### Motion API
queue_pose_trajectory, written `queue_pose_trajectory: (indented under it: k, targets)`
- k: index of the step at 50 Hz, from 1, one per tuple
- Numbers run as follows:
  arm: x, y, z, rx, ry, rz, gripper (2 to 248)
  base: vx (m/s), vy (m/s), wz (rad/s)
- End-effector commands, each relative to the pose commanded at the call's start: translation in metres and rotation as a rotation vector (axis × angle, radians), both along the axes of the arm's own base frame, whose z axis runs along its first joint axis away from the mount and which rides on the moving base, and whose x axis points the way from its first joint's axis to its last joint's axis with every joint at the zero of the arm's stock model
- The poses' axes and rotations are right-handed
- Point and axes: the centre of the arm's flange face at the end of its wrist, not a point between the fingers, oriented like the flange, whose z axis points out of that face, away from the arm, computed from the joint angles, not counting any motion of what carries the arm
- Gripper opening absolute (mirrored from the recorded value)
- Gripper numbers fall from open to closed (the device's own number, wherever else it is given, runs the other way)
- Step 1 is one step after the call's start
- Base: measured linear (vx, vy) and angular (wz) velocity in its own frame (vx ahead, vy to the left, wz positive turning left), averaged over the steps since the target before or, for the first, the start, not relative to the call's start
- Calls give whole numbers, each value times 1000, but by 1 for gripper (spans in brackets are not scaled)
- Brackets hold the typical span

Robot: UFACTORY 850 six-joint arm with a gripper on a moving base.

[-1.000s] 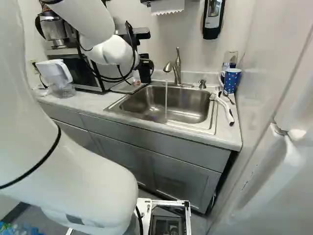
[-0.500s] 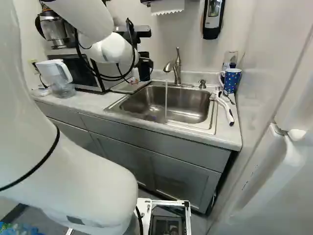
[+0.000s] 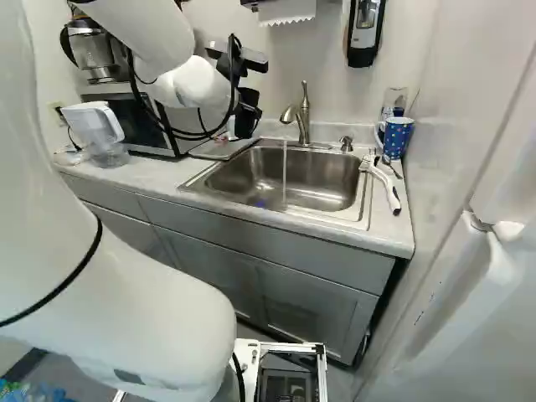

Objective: Rinse the cup and place it in the tray

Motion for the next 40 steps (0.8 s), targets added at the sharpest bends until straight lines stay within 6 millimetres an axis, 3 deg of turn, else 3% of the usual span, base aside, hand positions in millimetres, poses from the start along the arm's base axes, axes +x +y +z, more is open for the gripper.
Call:
queue_pose_trajectory:
  k: [40]
  targets:
    - [0,0,0,394,-5,-146,124,0,0,0]
